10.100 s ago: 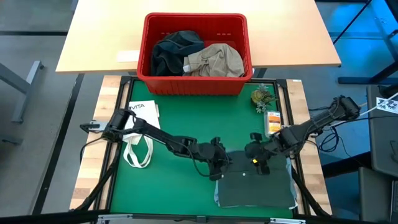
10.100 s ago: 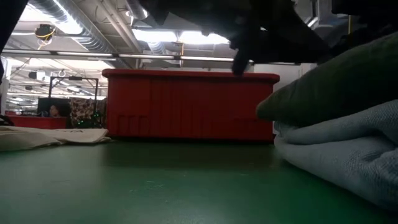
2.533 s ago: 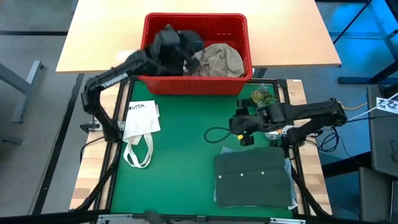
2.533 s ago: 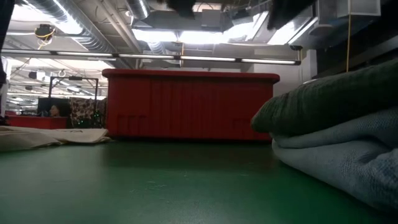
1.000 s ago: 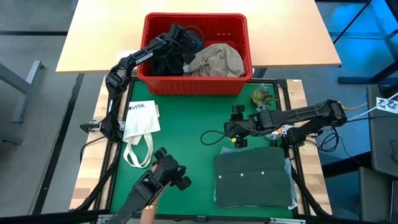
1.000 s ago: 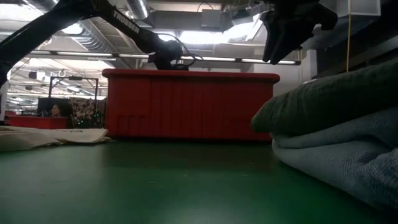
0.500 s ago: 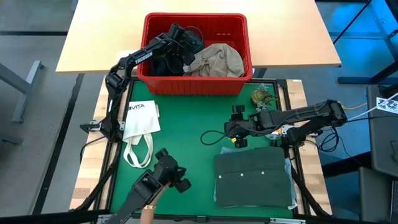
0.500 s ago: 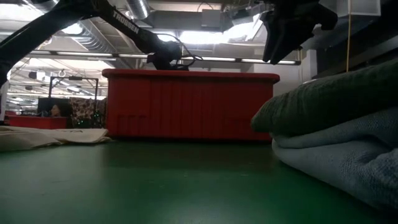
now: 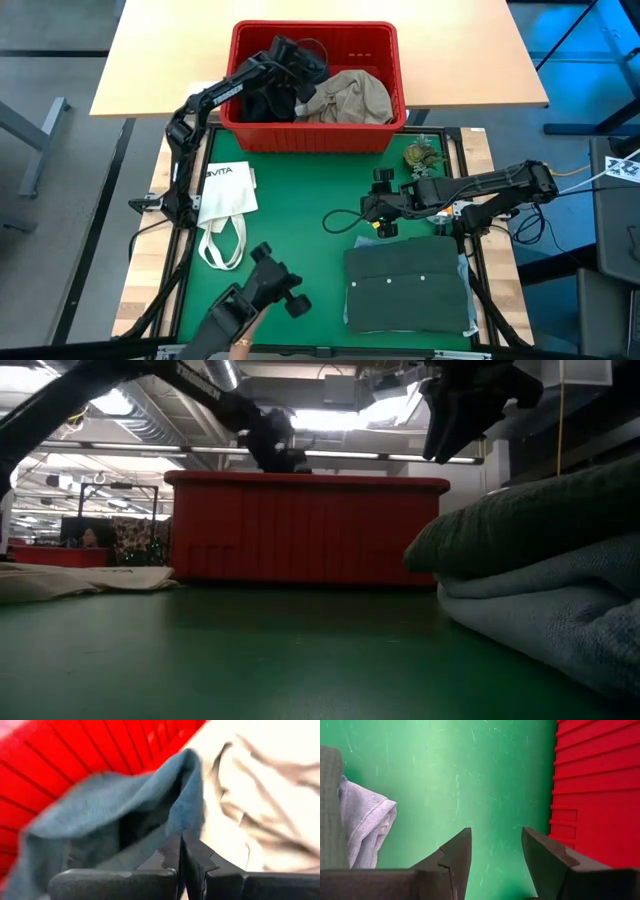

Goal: Fold Laundry from Bin
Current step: Remove the dark blue jeans from the red bin

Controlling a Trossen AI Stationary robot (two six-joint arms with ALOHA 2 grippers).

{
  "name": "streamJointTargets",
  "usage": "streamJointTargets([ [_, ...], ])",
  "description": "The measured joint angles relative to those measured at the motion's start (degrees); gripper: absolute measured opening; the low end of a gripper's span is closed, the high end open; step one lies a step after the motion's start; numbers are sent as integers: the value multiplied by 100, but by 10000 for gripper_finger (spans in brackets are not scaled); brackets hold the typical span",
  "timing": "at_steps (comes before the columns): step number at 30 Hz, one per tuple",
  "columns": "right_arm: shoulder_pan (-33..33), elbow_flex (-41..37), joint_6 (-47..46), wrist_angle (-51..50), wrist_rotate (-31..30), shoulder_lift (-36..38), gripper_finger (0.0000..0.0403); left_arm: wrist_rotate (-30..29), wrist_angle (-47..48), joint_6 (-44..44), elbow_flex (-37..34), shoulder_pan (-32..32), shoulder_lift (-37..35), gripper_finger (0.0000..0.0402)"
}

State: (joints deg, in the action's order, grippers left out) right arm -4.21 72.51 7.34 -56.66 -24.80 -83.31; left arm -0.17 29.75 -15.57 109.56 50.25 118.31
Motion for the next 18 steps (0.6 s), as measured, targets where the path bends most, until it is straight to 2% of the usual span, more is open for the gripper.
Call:
streamJointTargets([
  [11,7,0,-171,7,0,0,174,-59,-458,238,0,-211,-1413,1],
  [18,7,0,-171,74,0,0,174,-15,-1412,345,-2,-523,-2334,1],
])
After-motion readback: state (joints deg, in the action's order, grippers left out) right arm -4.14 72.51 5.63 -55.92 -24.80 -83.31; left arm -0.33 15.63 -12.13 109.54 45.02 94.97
